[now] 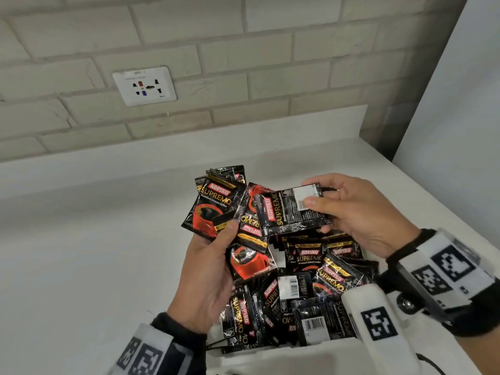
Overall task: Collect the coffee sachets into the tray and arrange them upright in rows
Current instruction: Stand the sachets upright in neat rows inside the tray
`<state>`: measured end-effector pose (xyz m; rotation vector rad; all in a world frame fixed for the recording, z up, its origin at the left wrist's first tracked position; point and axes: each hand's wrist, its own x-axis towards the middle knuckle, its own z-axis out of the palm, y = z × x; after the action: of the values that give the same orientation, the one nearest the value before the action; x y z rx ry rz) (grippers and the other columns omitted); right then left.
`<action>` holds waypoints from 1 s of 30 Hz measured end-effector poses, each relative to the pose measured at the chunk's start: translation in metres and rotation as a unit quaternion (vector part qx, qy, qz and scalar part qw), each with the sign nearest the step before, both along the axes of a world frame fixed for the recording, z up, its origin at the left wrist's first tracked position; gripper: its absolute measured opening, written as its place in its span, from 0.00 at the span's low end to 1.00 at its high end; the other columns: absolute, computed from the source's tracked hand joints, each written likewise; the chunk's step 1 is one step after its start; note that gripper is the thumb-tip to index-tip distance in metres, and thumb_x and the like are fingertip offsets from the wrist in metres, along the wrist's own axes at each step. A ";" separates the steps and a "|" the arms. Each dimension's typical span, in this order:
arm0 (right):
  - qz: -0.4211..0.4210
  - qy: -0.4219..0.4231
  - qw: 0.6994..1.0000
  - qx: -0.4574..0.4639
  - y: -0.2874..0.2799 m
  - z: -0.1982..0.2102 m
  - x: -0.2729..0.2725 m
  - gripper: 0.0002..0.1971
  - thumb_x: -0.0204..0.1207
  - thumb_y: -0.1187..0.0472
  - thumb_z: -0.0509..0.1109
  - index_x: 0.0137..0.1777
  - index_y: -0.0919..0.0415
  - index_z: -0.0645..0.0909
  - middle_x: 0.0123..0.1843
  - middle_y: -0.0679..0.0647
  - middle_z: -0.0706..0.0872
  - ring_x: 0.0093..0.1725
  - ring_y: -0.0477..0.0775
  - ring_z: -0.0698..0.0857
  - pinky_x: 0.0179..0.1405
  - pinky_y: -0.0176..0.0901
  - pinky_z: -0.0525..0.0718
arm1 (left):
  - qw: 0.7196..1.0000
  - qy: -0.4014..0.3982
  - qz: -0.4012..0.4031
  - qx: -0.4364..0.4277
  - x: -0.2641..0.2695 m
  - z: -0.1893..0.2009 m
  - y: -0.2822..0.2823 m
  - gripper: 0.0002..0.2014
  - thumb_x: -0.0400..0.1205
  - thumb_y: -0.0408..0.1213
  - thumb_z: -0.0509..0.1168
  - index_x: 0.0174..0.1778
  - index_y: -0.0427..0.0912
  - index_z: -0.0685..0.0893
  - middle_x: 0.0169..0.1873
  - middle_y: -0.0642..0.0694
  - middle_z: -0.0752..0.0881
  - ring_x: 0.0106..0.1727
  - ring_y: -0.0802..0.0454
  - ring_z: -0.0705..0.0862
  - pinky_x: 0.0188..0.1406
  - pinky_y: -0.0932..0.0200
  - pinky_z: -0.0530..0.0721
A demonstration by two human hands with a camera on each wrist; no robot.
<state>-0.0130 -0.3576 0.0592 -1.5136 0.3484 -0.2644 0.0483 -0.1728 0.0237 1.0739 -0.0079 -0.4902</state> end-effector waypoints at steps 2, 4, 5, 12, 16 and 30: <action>-0.021 -0.033 0.999 0.016 -0.002 0.003 0.001 0.12 0.69 0.71 0.71 0.49 0.55 0.82 0.37 0.51 0.90 0.30 0.42 0.87 0.20 0.32 0.81 | 1.000 -0.007 -0.005 0.012 -0.002 0.001 -0.001 0.13 0.79 0.29 0.62 0.59 0.38 0.82 0.46 0.42 0.91 0.38 0.50 0.90 0.40 0.50 0.89; -0.060 -0.095 0.993 0.038 -0.006 0.009 0.000 0.10 0.64 0.67 0.73 0.44 0.55 0.81 0.36 0.50 0.90 0.32 0.43 0.87 0.22 0.32 0.83 | 0.999 -0.021 -0.008 0.029 -0.003 0.001 0.000 0.12 0.79 0.29 0.62 0.58 0.39 0.82 0.46 0.43 0.91 0.39 0.50 0.90 0.43 0.47 0.89; -0.069 -0.132 0.989 0.027 -0.008 0.011 -0.002 0.10 0.59 0.62 0.74 0.42 0.54 0.82 0.36 0.49 0.90 0.34 0.45 0.87 0.26 0.33 0.84 | 0.999 -0.029 -0.013 0.040 -0.002 0.002 0.001 0.12 0.79 0.29 0.62 0.58 0.39 0.82 0.44 0.43 0.91 0.38 0.50 0.90 0.43 0.47 0.89; 0.150 -0.224 0.868 -0.418 0.000 0.001 -0.018 0.11 0.64 0.63 0.61 0.38 0.49 0.83 0.51 0.44 0.85 0.53 0.39 0.82 0.55 0.24 0.76 | 0.986 -0.026 -0.126 0.102 0.001 0.009 0.014 0.10 0.66 0.32 0.67 0.42 0.39 0.84 0.38 0.39 0.90 0.38 0.43 0.87 0.47 0.45 0.84; 0.179 -0.179 0.836 -0.487 -0.007 -0.003 -0.022 0.12 0.68 0.61 0.58 0.41 0.46 0.81 0.59 0.39 0.79 0.60 0.41 0.76 0.61 0.22 0.68 | 0.987 -0.021 -0.124 0.103 0.001 0.010 0.015 0.09 0.67 0.31 0.67 0.42 0.39 0.83 0.36 0.40 0.90 0.36 0.46 0.86 0.44 0.47 0.83; 0.165 -0.105 0.915 -0.354 -0.005 0.005 -0.021 0.11 0.60 0.56 0.63 0.32 0.38 0.84 0.64 0.31 0.73 0.65 0.32 0.73 0.61 0.20 0.67 | 0.986 -0.040 -0.112 0.120 0.001 0.009 0.011 0.05 0.76 0.29 0.65 0.46 0.39 0.82 0.36 0.43 0.90 0.33 0.50 0.88 0.32 0.54 0.86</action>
<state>-0.0340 -0.3627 0.0643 -2.1996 -0.2117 -0.2950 0.0496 -0.1622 0.0325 1.3359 -0.1451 -0.6618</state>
